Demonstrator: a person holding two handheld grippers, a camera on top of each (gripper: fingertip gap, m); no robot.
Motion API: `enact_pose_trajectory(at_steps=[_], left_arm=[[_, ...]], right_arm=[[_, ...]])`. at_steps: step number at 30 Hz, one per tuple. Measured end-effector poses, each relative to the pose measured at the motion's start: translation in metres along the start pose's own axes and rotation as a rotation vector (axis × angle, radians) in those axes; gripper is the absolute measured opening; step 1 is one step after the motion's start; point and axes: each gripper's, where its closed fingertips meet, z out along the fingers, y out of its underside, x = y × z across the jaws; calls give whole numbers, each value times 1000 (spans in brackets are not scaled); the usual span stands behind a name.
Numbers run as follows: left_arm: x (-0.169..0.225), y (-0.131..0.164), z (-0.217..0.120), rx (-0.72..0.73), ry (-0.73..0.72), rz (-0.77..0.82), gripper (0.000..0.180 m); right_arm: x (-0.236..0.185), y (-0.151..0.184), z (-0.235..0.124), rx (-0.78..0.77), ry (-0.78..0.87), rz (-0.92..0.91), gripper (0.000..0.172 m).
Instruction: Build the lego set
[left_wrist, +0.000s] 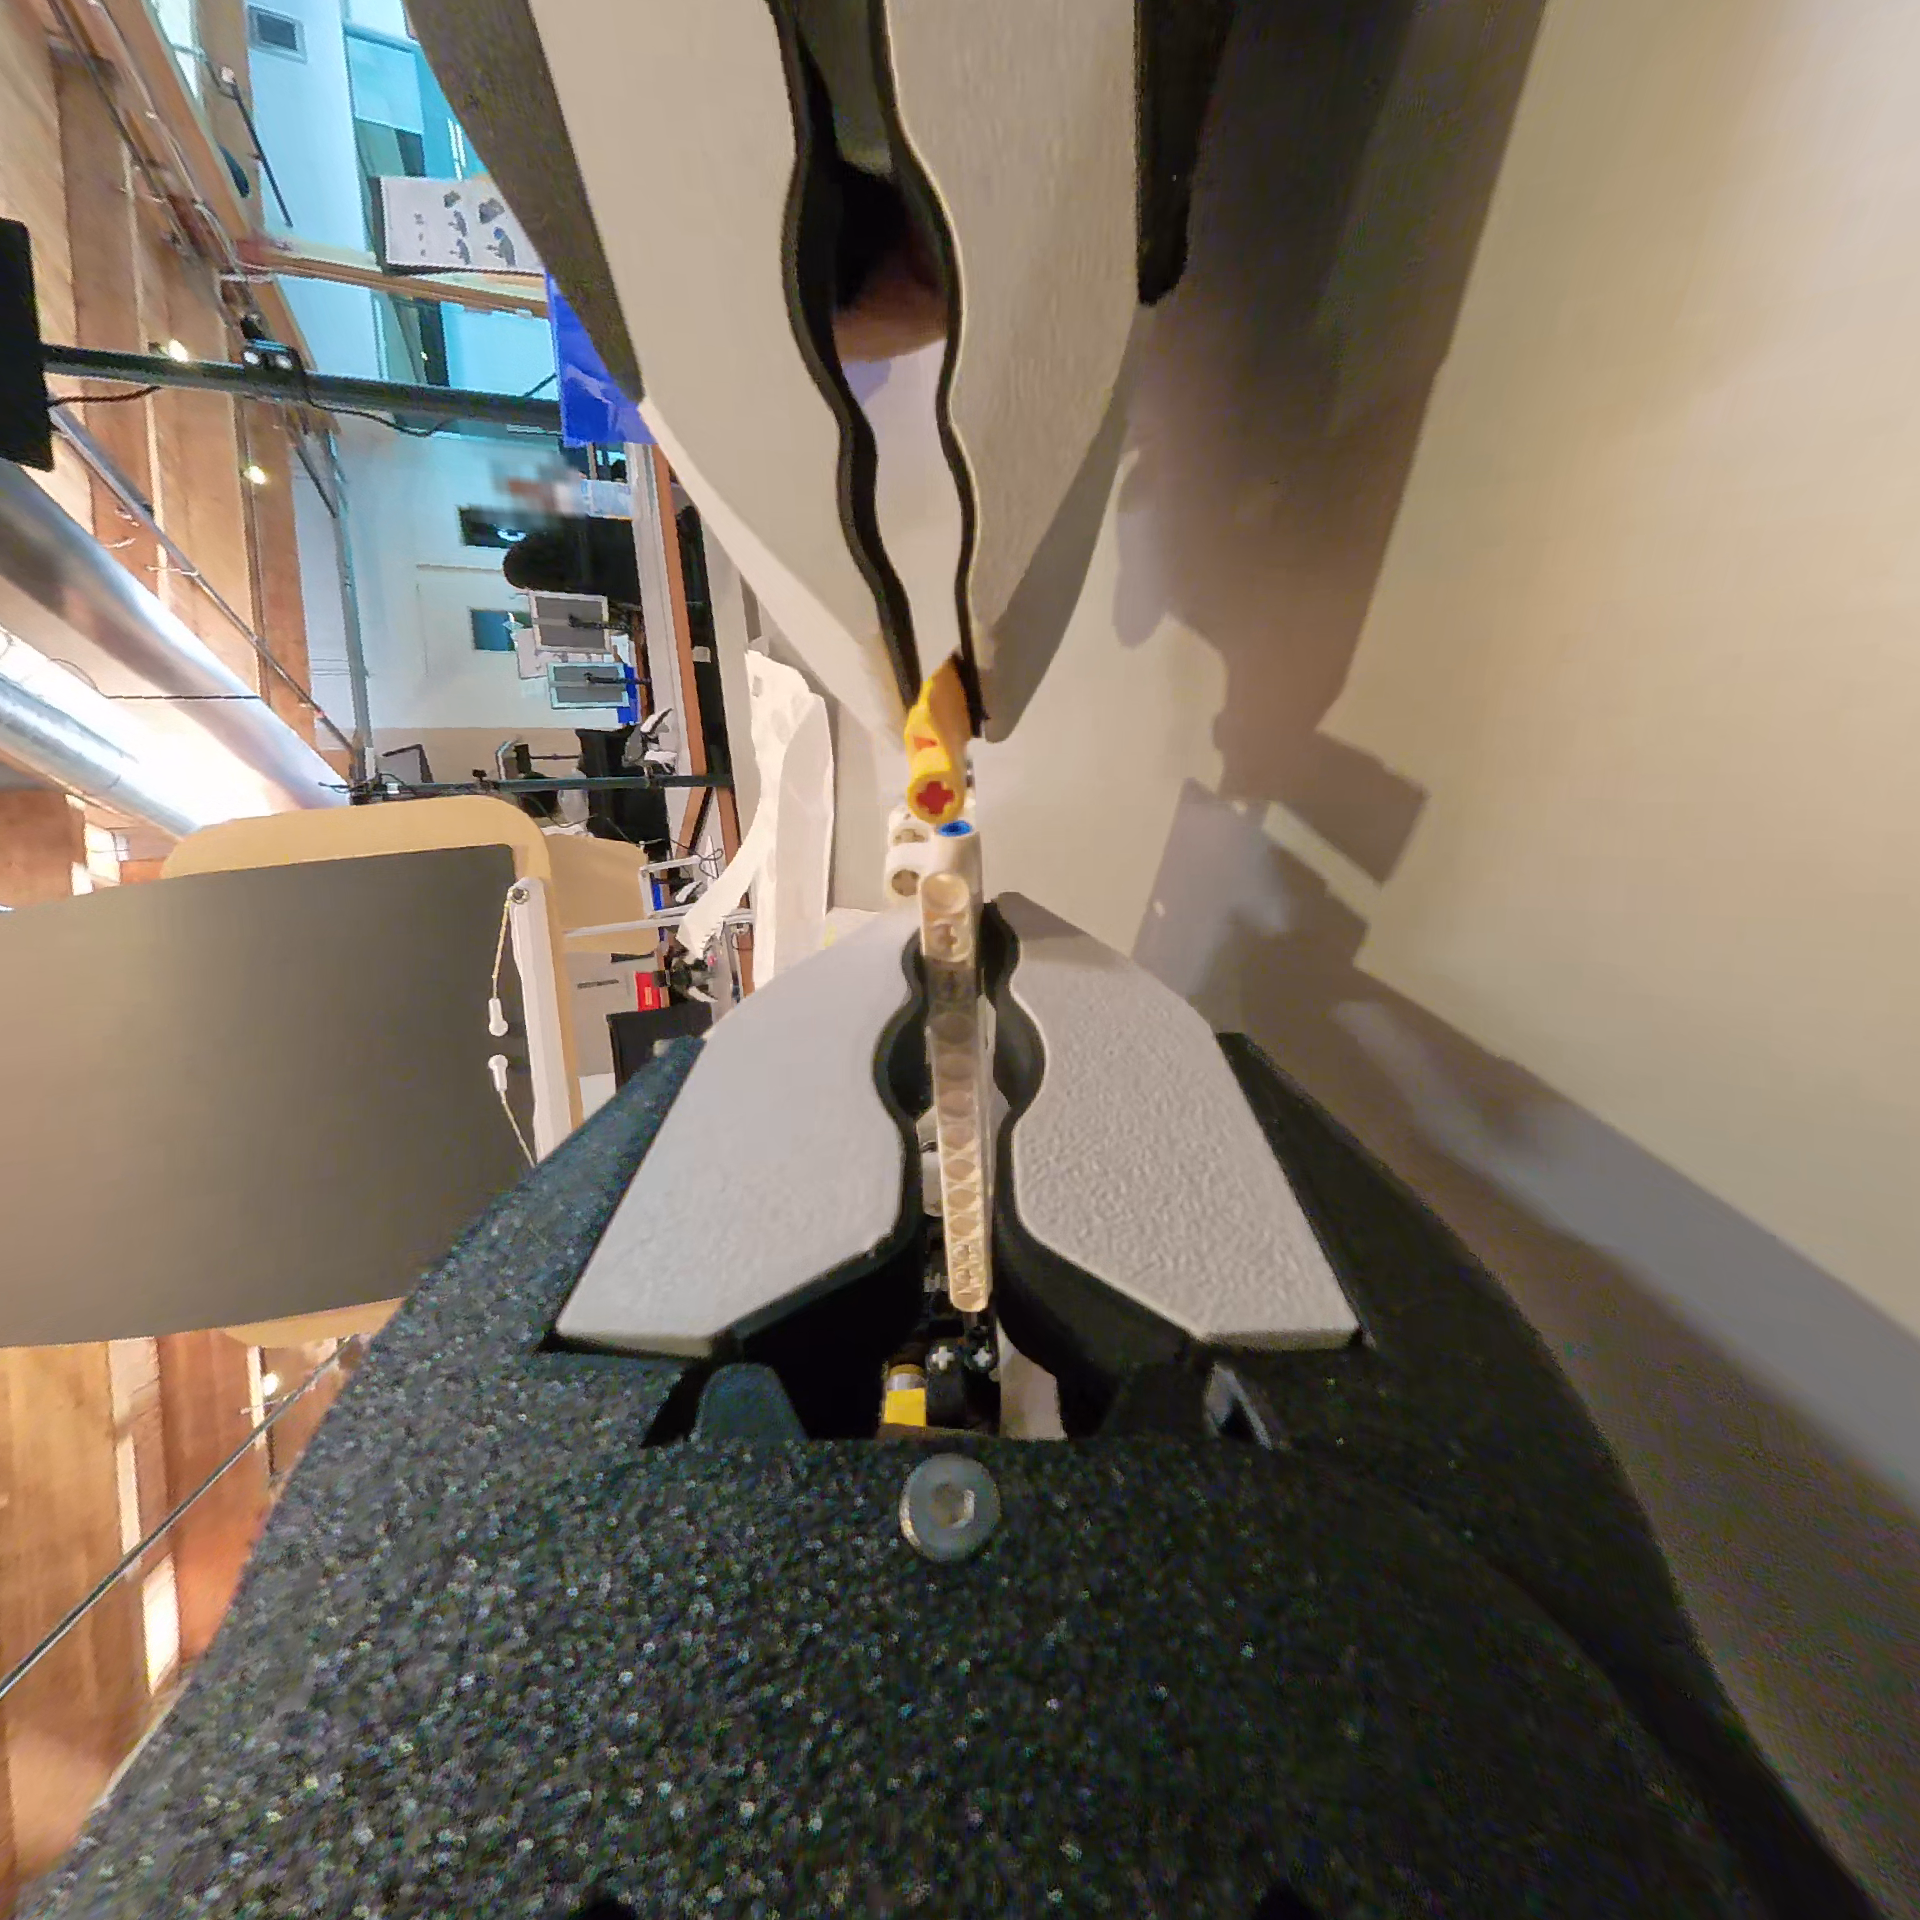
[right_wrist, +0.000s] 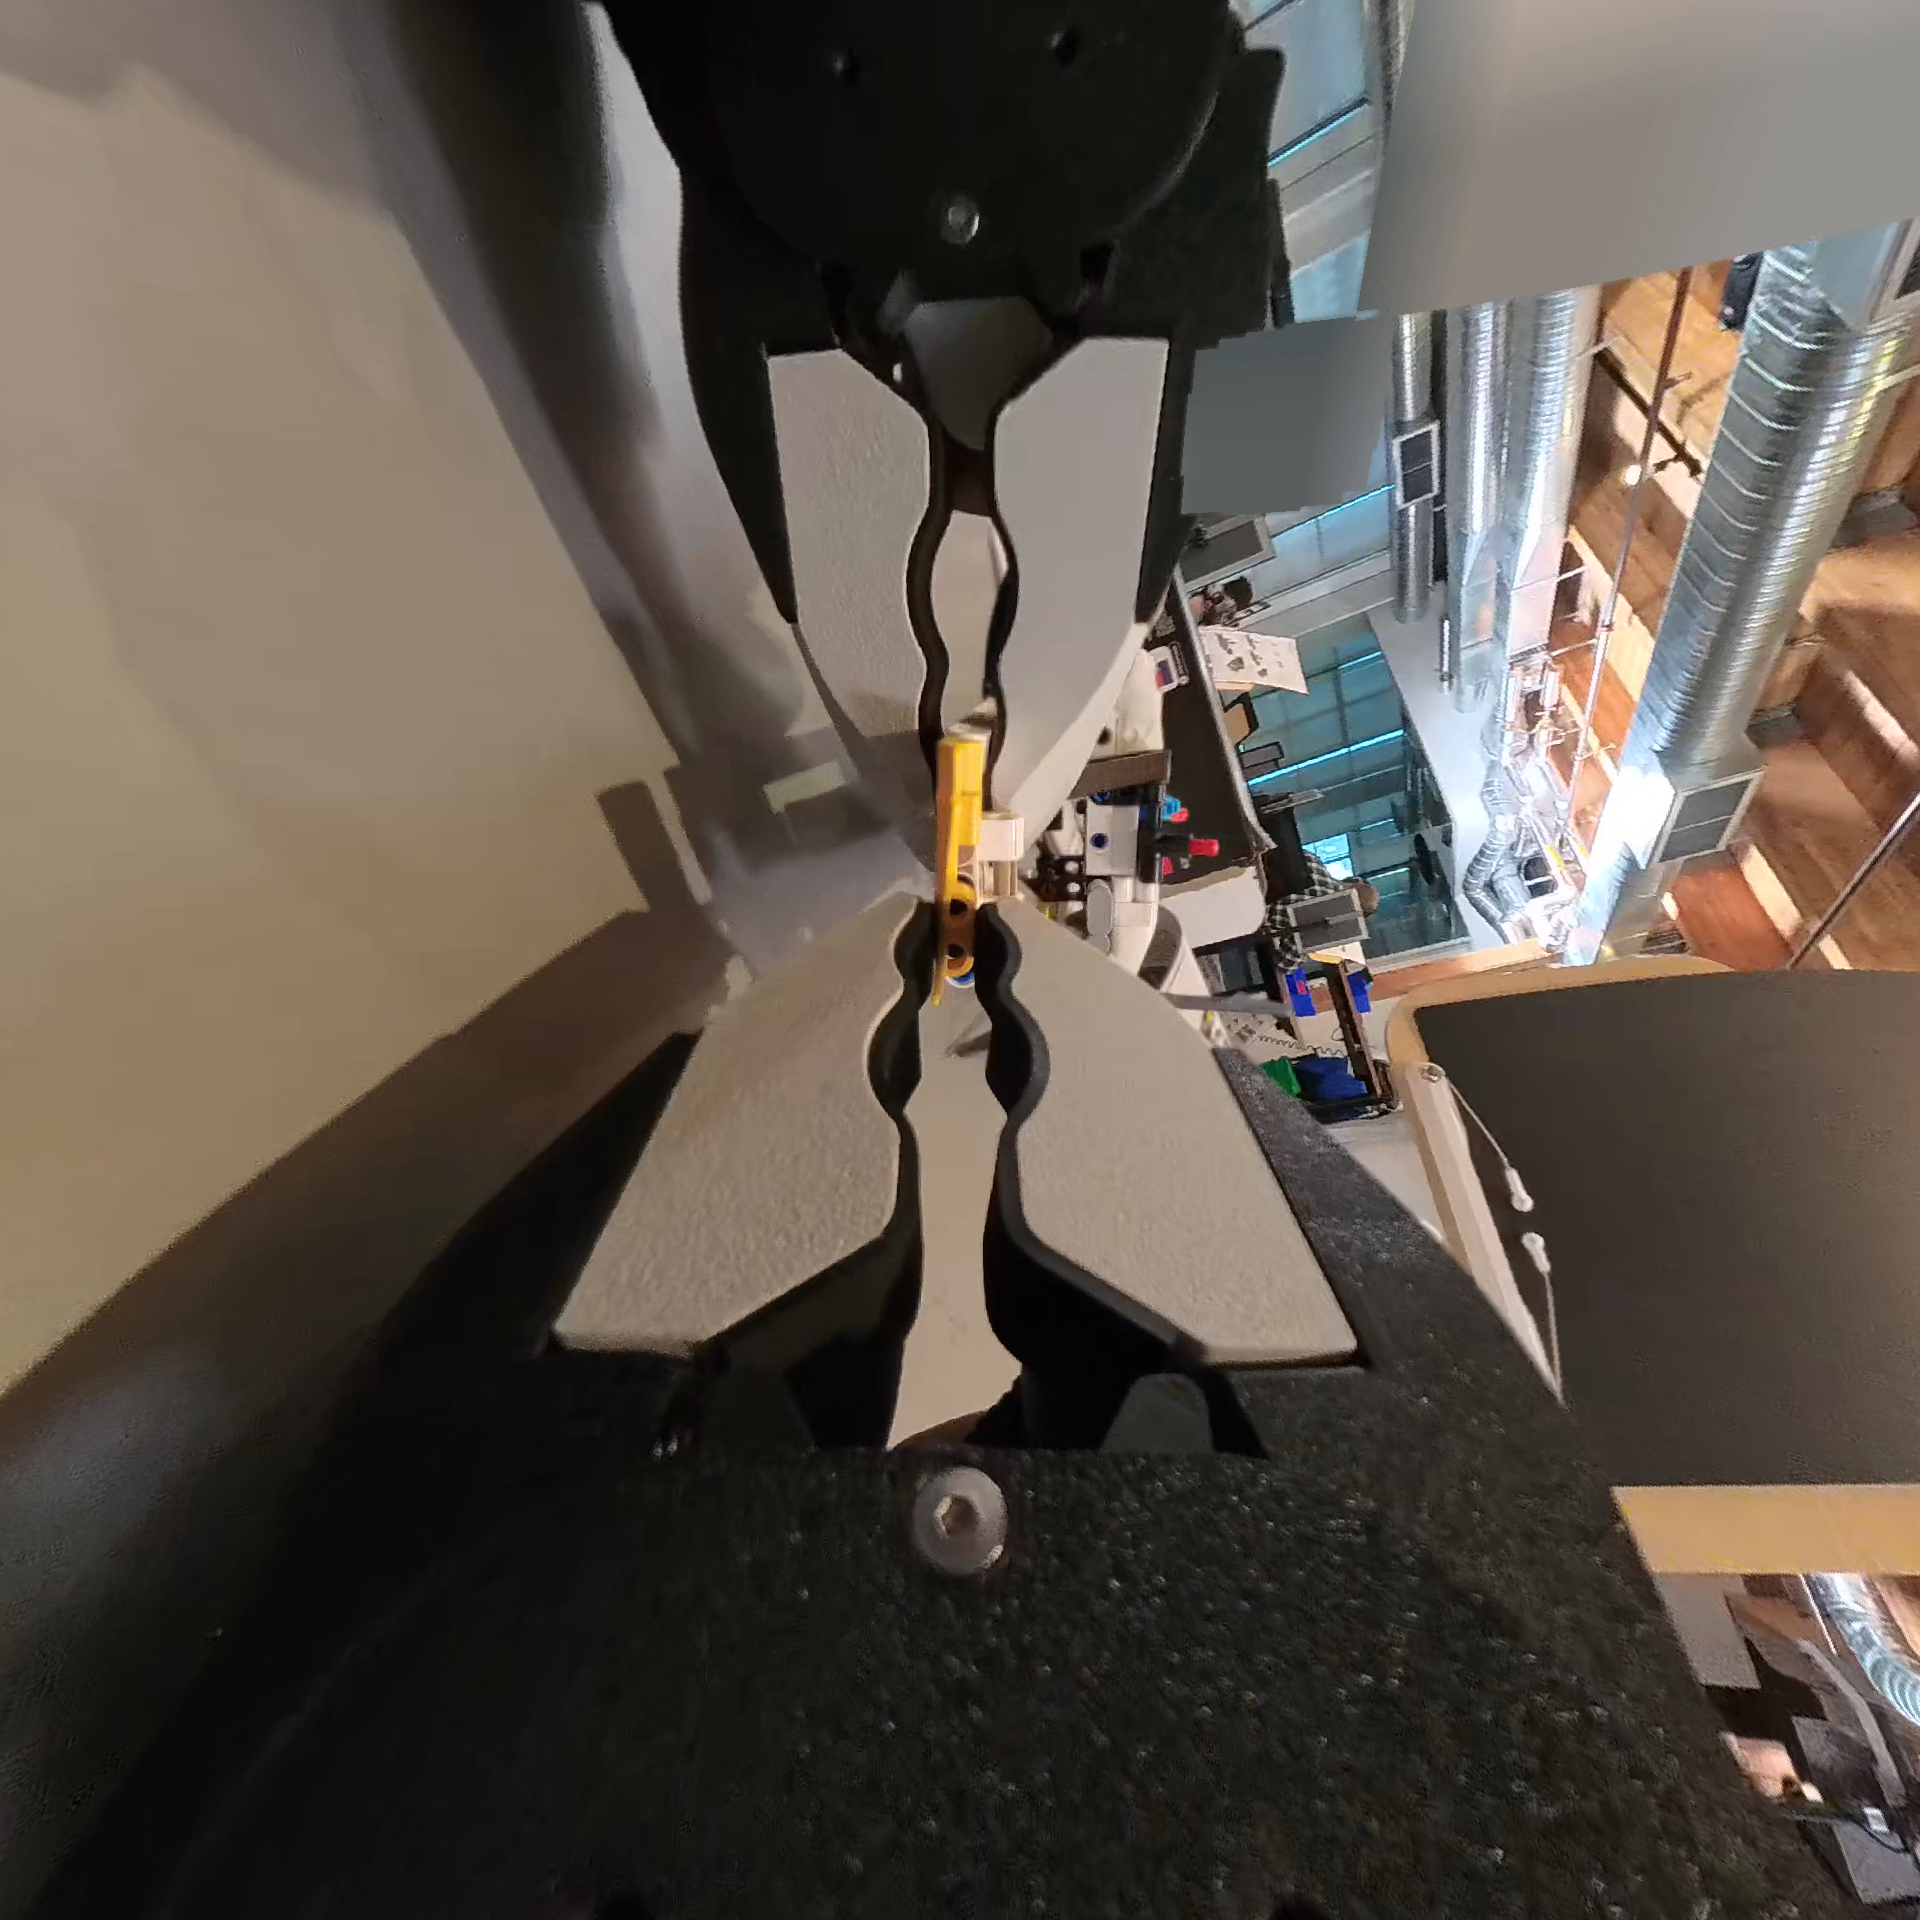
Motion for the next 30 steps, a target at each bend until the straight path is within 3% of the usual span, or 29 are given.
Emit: enact_pose_trajectory(at_steps=[21, 26, 30], left_arm=[[-5, -1, 4, -52, -9, -148, 6], [-2, 1, 6, -50, -23, -109, 8], [-3, 8, 6, -77, -31, -128, 8]], right_arm=[[7, 10, 7, -122, 72, -18, 7], [5, 12, 7, -115, 75, -61, 8], [11, 16, -2, -104, 108, -34, 16]])
